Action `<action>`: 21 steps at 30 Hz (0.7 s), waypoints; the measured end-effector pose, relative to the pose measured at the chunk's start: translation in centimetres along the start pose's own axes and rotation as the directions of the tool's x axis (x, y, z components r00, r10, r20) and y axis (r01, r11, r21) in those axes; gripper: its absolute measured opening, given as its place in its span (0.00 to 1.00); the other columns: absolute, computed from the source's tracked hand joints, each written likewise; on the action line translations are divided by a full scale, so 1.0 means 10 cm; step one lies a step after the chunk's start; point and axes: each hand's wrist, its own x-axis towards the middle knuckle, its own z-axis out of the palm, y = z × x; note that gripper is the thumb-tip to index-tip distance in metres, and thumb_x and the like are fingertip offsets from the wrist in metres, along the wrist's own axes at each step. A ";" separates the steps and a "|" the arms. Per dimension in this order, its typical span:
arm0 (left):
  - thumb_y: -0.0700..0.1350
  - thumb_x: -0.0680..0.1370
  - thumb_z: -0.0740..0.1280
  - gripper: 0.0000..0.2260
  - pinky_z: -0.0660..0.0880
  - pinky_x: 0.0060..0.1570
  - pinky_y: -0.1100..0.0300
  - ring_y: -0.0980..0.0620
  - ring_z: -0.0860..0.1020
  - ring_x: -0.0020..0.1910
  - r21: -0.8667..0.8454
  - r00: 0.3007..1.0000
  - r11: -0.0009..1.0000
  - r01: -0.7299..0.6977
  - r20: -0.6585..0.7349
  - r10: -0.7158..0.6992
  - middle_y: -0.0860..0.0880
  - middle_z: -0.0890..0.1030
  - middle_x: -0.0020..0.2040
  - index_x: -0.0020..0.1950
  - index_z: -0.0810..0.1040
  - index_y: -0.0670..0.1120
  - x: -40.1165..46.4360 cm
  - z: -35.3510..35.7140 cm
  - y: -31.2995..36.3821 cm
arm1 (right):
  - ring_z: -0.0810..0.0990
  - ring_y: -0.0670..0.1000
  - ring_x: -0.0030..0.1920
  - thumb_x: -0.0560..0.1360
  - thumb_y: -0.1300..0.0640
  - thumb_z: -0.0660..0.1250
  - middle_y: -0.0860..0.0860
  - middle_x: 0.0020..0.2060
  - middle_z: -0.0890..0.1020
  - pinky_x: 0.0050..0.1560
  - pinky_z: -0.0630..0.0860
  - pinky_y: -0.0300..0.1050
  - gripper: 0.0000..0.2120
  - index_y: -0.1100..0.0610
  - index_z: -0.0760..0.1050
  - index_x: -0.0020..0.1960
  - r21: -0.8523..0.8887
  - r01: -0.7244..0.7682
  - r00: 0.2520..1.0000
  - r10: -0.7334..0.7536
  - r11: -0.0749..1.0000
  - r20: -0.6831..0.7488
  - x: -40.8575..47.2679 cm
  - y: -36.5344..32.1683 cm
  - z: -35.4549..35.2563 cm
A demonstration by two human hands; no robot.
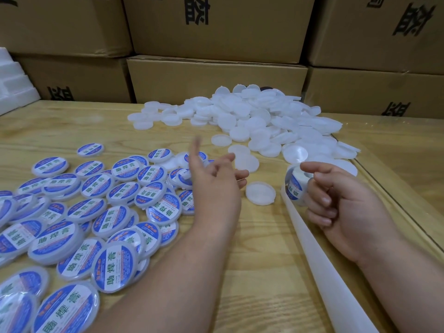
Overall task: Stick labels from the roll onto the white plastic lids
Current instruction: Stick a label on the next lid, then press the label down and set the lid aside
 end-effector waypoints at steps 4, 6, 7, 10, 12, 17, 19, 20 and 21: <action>0.40 0.79 0.64 0.16 0.75 0.46 0.65 0.63 0.78 0.45 0.441 0.947 0.870 -0.219 0.311 0.081 0.60 0.81 0.52 0.56 0.77 0.62 -0.11 0.05 -0.09 | 0.59 0.47 0.24 0.79 0.65 0.60 0.50 0.25 0.66 0.23 0.56 0.39 0.15 0.53 0.83 0.43 -0.223 0.100 0.990 -0.119 0.970 -0.076 -0.02 0.03 0.03; 0.42 0.77 0.65 0.16 0.72 0.61 0.61 0.61 0.74 0.59 0.591 0.878 0.713 -0.377 0.473 0.073 0.60 0.78 0.59 0.60 0.78 0.60 -0.15 0.07 -0.14 | 0.61 0.47 0.23 0.79 0.66 0.62 0.49 0.24 0.67 0.22 0.58 0.37 0.15 0.53 0.83 0.42 -0.324 0.129 0.980 -0.171 0.937 -0.105 -0.03 0.05 0.05; 0.43 0.77 0.65 0.17 0.68 0.66 0.61 0.59 0.71 0.64 0.635 0.851 0.639 -0.434 0.522 0.059 0.59 0.77 0.62 0.63 0.77 0.59 -0.16 0.07 -0.16 | 0.62 0.46 0.23 0.79 0.66 0.62 0.48 0.23 0.68 0.22 0.60 0.36 0.14 0.53 0.83 0.42 -0.365 0.133 0.976 -0.185 0.922 -0.113 -0.03 0.06 0.06; 0.46 0.77 0.65 0.20 0.63 0.71 0.60 0.56 0.65 0.70 0.698 0.828 0.533 -0.479 0.561 0.009 0.57 0.74 0.68 0.68 0.74 0.59 -0.17 0.07 -0.15 | 0.66 0.44 0.22 0.78 0.64 0.64 0.45 0.22 0.71 0.23 0.63 0.33 0.12 0.54 0.84 0.43 -0.478 0.127 0.969 -0.211 0.869 -0.125 -0.03 0.09 0.07; 0.47 0.77 0.66 0.22 0.61 0.72 0.59 0.55 0.63 0.71 0.719 0.823 0.494 -0.489 0.568 -0.011 0.57 0.73 0.70 0.71 0.72 0.59 -0.17 0.06 -0.15 | 0.66 0.46 0.23 0.78 0.60 0.65 0.48 0.22 0.71 0.24 0.64 0.36 0.11 0.53 0.84 0.42 -0.537 0.113 0.969 -0.213 0.836 -0.128 -0.04 0.09 0.06; 0.48 0.76 0.65 0.26 0.59 0.73 0.55 0.50 0.62 0.72 0.772 0.819 0.376 -0.513 0.571 -0.053 0.54 0.72 0.71 0.74 0.68 0.58 -0.21 0.06 -0.13 | 0.65 0.45 0.21 0.76 0.53 0.65 0.50 0.21 0.72 0.24 0.64 0.40 0.12 0.51 0.84 0.36 -0.654 0.036 0.951 -0.226 0.756 -0.209 -0.05 0.07 0.03; 0.48 0.76 0.64 0.25 0.59 0.73 0.55 0.49 0.63 0.72 0.786 0.826 0.360 -0.504 0.560 -0.066 0.54 0.72 0.71 0.74 0.68 0.58 -0.22 0.07 -0.12 | 0.64 0.48 0.22 0.72 0.53 0.65 0.52 0.22 0.72 0.29 0.63 0.42 0.11 0.54 0.83 0.35 -0.678 -0.020 0.929 -0.238 0.735 -0.285 -0.04 0.05 0.01; 0.49 0.76 0.64 0.25 0.59 0.73 0.55 0.49 0.63 0.72 0.792 0.830 0.356 -0.496 0.553 -0.072 0.54 0.72 0.71 0.74 0.68 0.58 -0.22 0.07 -0.12 | 0.64 0.51 0.24 0.70 0.53 0.64 0.54 0.24 0.71 0.31 0.62 0.43 0.11 0.57 0.82 0.36 -0.682 -0.045 0.914 -0.246 0.730 -0.323 -0.04 0.03 -0.01; 0.49 0.76 0.63 0.25 0.59 0.73 0.55 0.49 0.63 0.72 0.798 0.836 0.353 -0.488 0.544 -0.076 0.54 0.72 0.71 0.74 0.68 0.58 -0.22 0.07 -0.12 | 0.63 0.52 0.26 0.69 0.52 0.64 0.55 0.26 0.70 0.32 0.62 0.44 0.13 0.60 0.81 0.38 -0.679 -0.061 0.900 -0.255 0.732 -0.355 -0.03 0.02 -0.04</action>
